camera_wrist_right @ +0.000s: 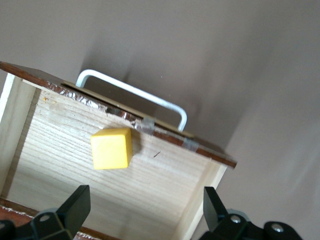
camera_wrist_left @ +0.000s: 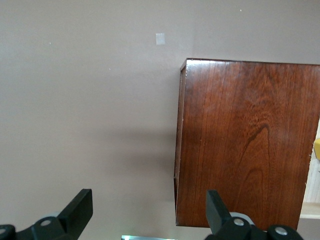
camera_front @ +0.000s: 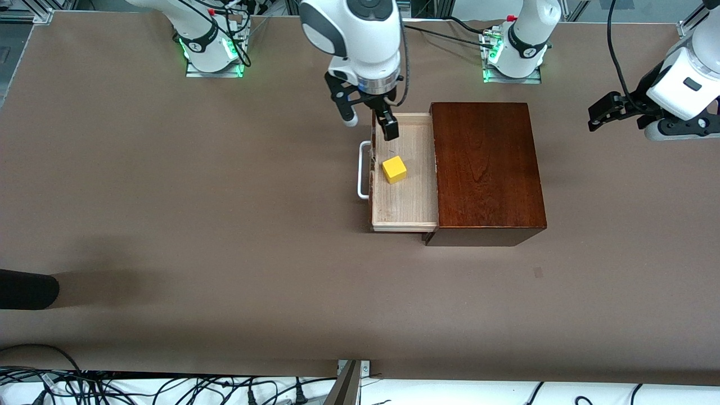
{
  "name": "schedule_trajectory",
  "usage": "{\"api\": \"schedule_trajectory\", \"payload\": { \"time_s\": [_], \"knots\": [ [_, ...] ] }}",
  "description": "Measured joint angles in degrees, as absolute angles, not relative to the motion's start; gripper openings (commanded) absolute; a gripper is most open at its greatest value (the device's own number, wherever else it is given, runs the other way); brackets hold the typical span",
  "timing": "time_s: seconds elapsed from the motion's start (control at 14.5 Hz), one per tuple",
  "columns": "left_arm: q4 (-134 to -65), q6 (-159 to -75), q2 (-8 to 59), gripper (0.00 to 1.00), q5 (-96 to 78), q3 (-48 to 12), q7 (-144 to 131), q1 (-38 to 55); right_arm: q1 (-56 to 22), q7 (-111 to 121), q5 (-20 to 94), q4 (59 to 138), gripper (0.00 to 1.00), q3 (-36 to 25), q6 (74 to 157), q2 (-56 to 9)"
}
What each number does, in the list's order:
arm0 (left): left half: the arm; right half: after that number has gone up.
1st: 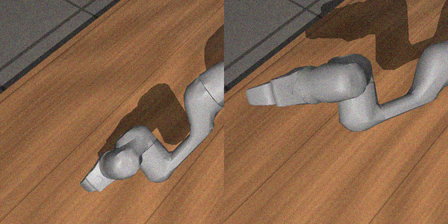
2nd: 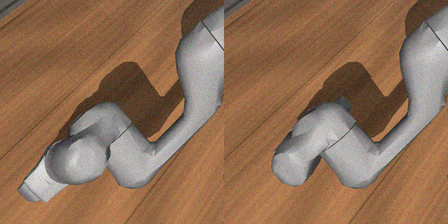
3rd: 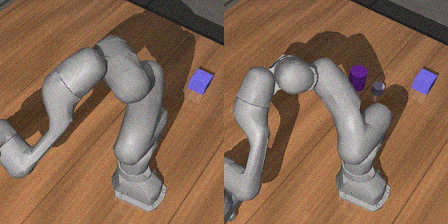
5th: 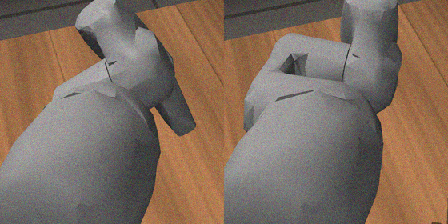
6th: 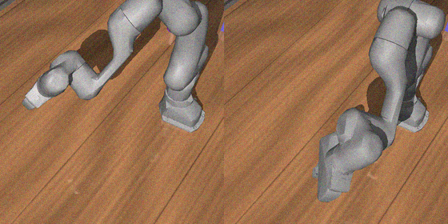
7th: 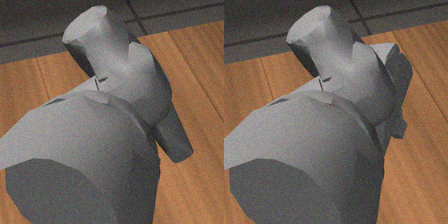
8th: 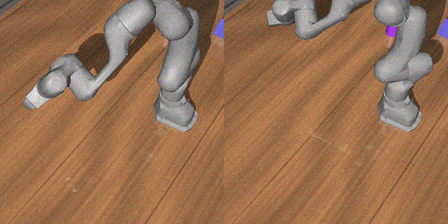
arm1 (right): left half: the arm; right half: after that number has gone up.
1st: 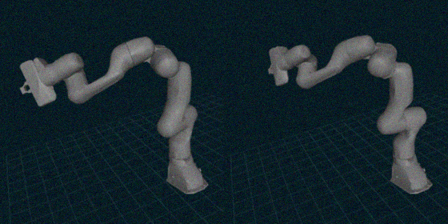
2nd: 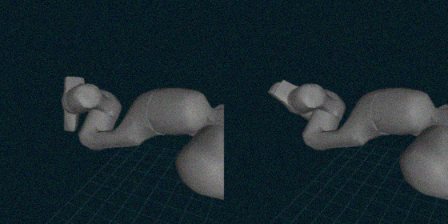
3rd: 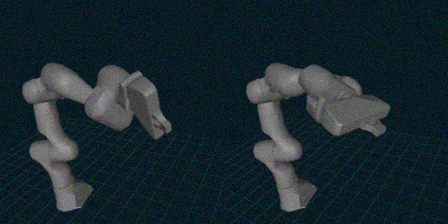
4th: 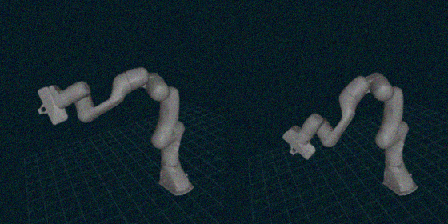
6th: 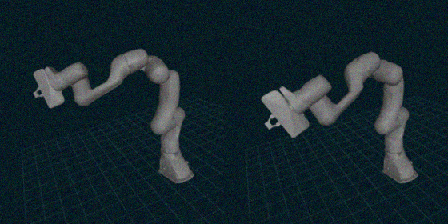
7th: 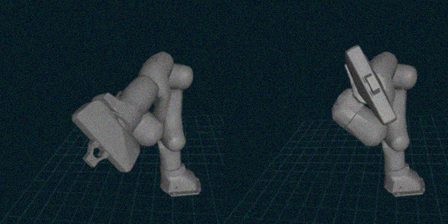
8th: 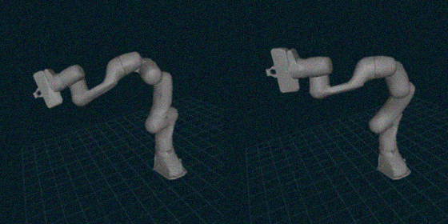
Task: Open drawer, take yellow block, close drawer
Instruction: 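Lower the right gripper onto the yellow cube and close it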
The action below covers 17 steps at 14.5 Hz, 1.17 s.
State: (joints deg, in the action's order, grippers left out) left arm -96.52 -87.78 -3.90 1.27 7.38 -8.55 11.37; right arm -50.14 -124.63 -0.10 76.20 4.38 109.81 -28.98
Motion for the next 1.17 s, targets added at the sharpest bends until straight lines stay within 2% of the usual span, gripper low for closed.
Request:
{"api": "schedule_trajectory", "payload": {
  "time_s": [0.48, 1.17],
  "knots": [
    [-96.11, -88.52, -2.89, 1.0, 1.27, 7.23, -8.55, 10.48, -50.75, -130.72, -1.39, 70.99, 1.0, 3.7, 110.34, -35.37],
    [-96.0, -88.65, -2.4, 1.0, 1.27, 7.09, -8.55, 10.48, -52.45, -133.93, -6.54, 70.36, 1.0, 3.03, 116.22, -40.61]
  ]
}}
